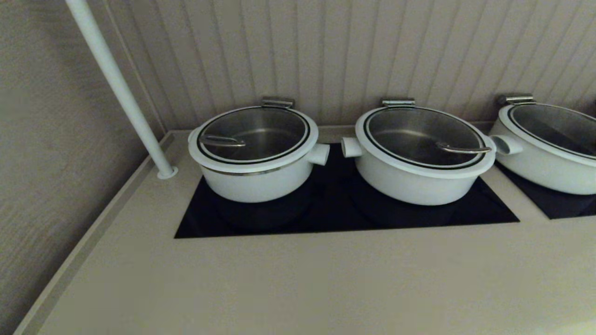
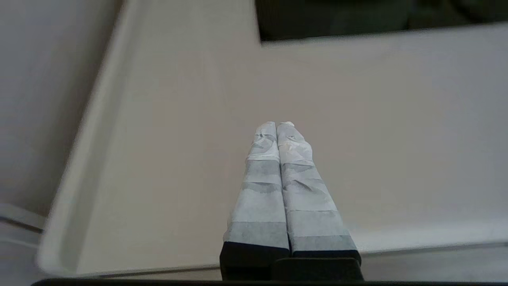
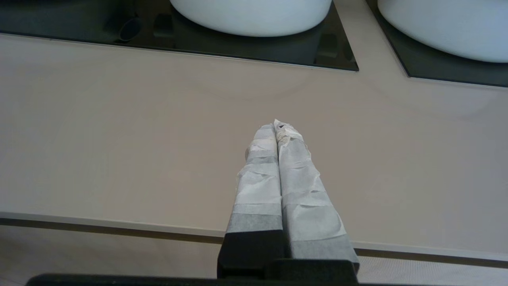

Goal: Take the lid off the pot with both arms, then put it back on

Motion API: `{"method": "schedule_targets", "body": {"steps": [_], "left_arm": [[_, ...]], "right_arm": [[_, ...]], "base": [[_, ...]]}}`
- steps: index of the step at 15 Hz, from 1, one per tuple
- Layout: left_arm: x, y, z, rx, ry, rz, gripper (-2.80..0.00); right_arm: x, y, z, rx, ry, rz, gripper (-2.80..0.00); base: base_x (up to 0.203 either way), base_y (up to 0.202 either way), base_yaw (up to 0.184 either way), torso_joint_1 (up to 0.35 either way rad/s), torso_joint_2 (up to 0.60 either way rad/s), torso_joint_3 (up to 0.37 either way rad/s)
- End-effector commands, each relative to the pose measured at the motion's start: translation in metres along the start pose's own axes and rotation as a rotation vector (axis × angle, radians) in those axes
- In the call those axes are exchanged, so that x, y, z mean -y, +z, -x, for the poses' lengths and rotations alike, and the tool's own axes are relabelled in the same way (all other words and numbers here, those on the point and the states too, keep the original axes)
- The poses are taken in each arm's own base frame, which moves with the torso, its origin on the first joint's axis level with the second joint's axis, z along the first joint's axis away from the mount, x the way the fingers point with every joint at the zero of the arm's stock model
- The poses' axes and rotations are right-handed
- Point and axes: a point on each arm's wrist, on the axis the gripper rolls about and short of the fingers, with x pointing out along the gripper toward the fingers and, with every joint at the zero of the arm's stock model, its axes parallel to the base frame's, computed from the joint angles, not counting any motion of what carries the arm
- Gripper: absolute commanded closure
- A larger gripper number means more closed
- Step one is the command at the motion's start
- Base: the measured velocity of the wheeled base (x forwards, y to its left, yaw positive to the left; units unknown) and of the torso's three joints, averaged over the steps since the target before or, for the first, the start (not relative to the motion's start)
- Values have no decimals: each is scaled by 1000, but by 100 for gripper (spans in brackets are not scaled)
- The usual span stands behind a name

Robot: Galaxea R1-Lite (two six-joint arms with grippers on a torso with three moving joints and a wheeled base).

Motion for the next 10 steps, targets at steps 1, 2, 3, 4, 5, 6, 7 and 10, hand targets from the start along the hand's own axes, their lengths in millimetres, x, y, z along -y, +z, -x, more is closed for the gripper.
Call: {"method": "schedule_targets", "body": {"steps": [1, 2, 3, 4, 5, 6, 7, 10], "left_arm": [[0, -3, 8, 86, 17, -21, 0], [0, -9, 11, 86, 28, -53, 0], [0, -12, 15, 104, 35, -78, 0], [0, -14, 17, 103, 36, -100, 0], [0, -14, 17, 103, 37, -94, 0], [0, -14, 17, 104, 38, -91, 0], [0, -14, 17, 103, 38, -90, 0], [0, -14, 18, 104, 38, -91, 0]], "right_arm": [[0, 0, 0, 0, 1, 1, 0], [0, 0, 0, 0, 1, 1, 0], [0, 0, 0, 0, 1, 1, 0], [0, 0, 0, 0, 1, 1, 0], [0, 0, 0, 1, 0, 1, 0], [0, 0, 0, 2, 1, 1, 0], [0, 0, 0, 1, 0, 1, 0], [0, 0, 0, 2, 1, 1, 0]], "base": [[0, 0, 0, 0, 0, 0], [0, 0, 0, 0, 0, 0], [0, 0, 0, 0, 0, 0], [0, 0, 0, 0, 0, 0], [0, 0, 0, 0, 0, 0], [0, 0, 0, 0, 0, 0], [0, 0, 0, 0, 0, 0], [0, 0, 0, 0, 0, 0]]}}
